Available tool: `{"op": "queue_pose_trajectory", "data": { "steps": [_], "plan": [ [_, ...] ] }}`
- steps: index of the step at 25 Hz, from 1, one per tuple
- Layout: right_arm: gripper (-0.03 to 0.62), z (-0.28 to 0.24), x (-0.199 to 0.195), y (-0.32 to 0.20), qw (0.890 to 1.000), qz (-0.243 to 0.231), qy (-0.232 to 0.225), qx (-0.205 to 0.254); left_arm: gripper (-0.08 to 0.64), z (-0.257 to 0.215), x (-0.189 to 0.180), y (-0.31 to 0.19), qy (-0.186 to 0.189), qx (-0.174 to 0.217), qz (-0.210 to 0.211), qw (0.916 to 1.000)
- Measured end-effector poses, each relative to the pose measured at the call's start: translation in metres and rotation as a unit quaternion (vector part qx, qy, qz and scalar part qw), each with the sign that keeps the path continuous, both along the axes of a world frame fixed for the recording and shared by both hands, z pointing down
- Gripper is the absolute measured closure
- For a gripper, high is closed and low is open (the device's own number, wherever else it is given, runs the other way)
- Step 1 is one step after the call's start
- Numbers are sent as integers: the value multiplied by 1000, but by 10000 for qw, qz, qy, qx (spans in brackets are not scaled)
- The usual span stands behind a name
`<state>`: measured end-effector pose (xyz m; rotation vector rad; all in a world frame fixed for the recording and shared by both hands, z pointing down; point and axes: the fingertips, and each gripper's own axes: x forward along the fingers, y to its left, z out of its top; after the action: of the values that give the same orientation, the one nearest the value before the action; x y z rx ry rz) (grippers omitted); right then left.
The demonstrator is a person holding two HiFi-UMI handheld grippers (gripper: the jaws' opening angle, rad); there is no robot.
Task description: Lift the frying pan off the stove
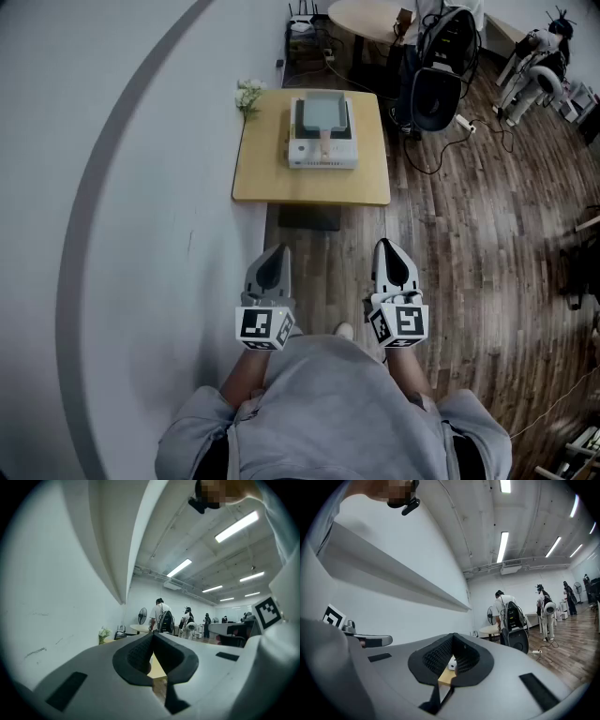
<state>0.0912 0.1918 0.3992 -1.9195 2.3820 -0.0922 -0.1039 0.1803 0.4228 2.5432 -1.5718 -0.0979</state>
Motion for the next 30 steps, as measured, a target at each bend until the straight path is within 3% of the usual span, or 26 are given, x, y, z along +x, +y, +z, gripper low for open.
{"op": "queue_pose_trajectory", "data": {
  "steps": [11, 17, 30],
  "plan": [
    [594, -1, 21, 7, 10000, -26, -40, -2, 558, -6, 21, 8, -56, 32, -39, 10000],
    [594, 1, 26, 14, 9995, -266, 179, 33, 558, -5, 37, 13, -75, -34, -73, 9999],
    [594, 12, 83, 20, 9996, -217, 102, -119, 558, 0, 94, 29, -225, -164, -71, 9996]
  ]
}}
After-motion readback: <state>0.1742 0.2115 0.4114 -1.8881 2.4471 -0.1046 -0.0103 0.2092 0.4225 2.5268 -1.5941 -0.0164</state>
